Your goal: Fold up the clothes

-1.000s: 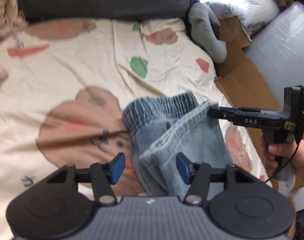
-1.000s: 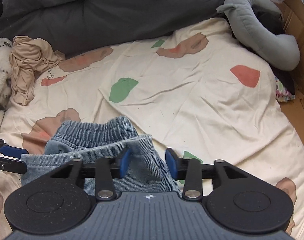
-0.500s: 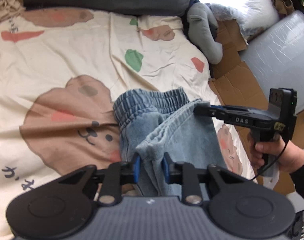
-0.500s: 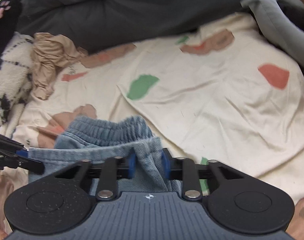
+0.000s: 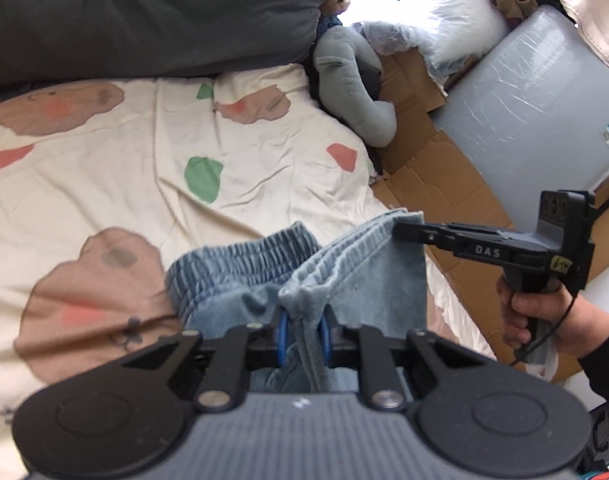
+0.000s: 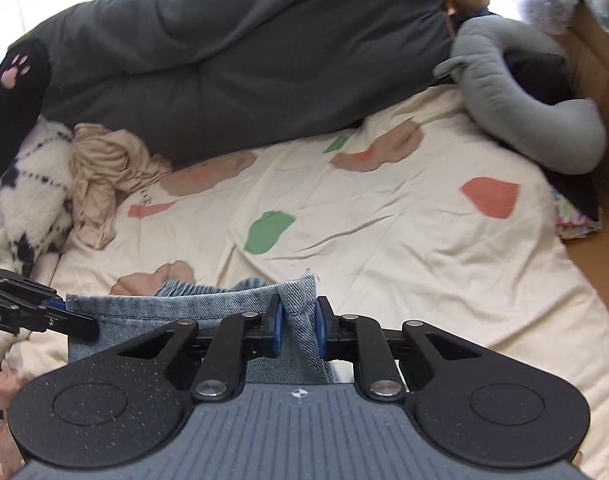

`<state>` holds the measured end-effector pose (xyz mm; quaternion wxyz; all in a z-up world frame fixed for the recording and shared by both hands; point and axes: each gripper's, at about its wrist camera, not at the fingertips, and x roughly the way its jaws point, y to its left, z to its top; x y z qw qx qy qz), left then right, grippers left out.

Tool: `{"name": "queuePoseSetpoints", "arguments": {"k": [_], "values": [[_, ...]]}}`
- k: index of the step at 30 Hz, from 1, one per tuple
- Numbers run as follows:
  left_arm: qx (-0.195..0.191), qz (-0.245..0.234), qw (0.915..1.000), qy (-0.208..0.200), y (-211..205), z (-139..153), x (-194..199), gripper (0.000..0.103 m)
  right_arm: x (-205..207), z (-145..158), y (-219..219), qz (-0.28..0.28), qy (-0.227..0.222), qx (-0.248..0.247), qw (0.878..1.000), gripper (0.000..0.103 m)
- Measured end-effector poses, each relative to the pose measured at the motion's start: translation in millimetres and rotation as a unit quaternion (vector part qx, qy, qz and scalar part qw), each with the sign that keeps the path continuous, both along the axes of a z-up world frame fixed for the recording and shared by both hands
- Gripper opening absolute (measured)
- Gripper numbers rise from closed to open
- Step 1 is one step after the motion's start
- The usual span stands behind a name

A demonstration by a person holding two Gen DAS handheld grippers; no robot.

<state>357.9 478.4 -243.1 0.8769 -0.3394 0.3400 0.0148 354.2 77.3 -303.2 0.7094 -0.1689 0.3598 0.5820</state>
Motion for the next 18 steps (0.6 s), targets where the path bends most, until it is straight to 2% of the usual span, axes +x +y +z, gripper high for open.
{"name": "queuePoseSetpoints", "arguments": {"k": [6,11,18], "values": [[0.012,0.002,0.9999,0.004,9,1,24,0.017,8,5,7,-0.03,-0.014,0.002,0.999,0.016],[0.019,-0.001,0.9992,0.035,17,-15,41,0.017,10,-4,21,-0.036,-0.02,-0.021,0.999,0.016],[0.021,-0.003,0.9988,0.043,24,-15,42,0.017,10,-14,33,-0.045,-0.021,-0.035,0.998,0.016]]}}
